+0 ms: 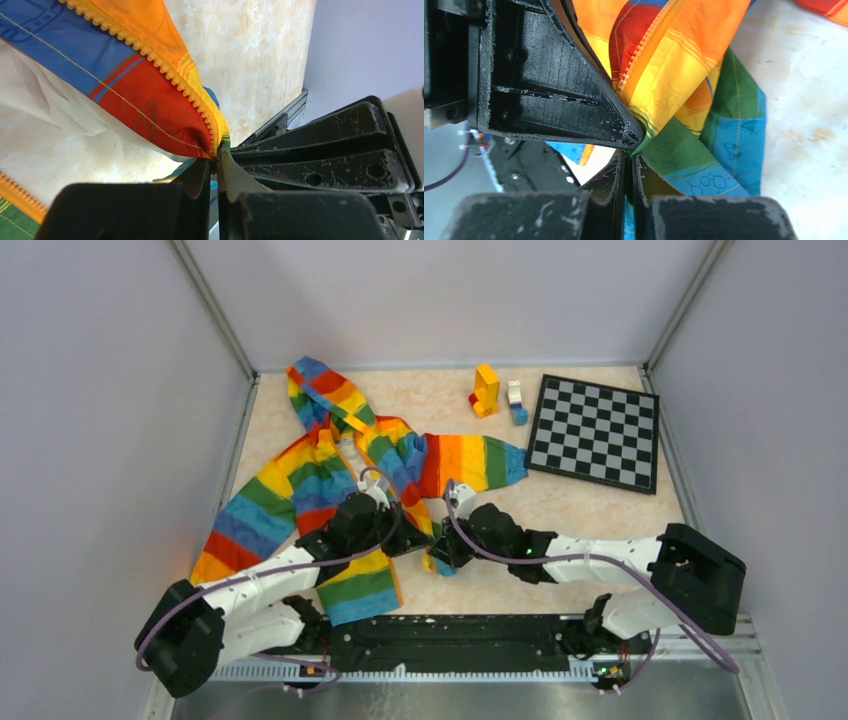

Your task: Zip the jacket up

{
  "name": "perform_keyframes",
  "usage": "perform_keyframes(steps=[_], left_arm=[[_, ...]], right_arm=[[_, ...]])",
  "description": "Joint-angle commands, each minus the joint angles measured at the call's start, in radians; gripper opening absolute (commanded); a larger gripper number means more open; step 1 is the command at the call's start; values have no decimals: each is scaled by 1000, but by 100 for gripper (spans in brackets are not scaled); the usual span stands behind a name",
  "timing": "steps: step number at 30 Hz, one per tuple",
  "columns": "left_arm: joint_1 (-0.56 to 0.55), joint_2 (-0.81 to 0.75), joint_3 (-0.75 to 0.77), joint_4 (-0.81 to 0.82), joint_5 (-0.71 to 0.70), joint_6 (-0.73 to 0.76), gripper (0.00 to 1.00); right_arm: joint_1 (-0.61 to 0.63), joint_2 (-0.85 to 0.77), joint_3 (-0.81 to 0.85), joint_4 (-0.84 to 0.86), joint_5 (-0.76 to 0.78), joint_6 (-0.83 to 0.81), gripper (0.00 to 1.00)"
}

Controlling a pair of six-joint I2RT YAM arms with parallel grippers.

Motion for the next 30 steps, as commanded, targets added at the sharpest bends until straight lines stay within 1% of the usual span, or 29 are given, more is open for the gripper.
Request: perform_keyframes(steps=[1,3,4,5,6,7,8,10,12,14,15,17,18,19,20,25,28,30], left_arm=[[8,-32,67,11,29,64,28],[22,-72,76,-24,32,121,63],[24,-100,81,-50,22,155,75],[25,-130,88,-86,6,187,85],[25,-163,93,-133,-11,219,92],[25,-194,96,-174,-30,243,97],[26,-225,93,-205,-42,265,98],[26,-301,69,-218,-15,299,99],[25,-356,34,-190,61,316,98],[25,-399,-13,-128,149,326,91],[25,-414,-26,-118,177,320,83],[25,-422,-41,-84,207,316,61],[25,-415,-41,-83,216,323,54],[25,-403,-38,-83,222,336,49],[24,-387,-31,-89,219,349,48],[25,-290,19,-162,197,440,49],[25,-231,25,-148,216,456,52],[25,-191,35,-130,222,461,51]], right_arm=[[-69,12,-81,313,-238,64,0],[-104,31,-100,404,-347,66,0],[-123,43,-102,437,-396,67,0],[-143,56,-103,468,-446,68,0],[-160,64,-106,499,-496,68,0],[-176,76,-102,525,-546,63,0],[-189,83,-97,533,-584,53,0],[-225,95,-88,553,-634,42,0],[-264,110,-89,603,-676,48,0],[-289,125,-86,642,-703,42,0],[-296,132,-80,653,-707,41,0],[-303,151,-73,695,-723,43,0],[-306,162,-73,720,-731,50,0],[-308,171,-75,747,-739,60,0],[-312,181,-81,775,-744,74,0],[-344,188,-133,893,-755,126,0],[-348,185,-147,912,-751,133,0],[-348,189,-149,923,-752,136,0]])
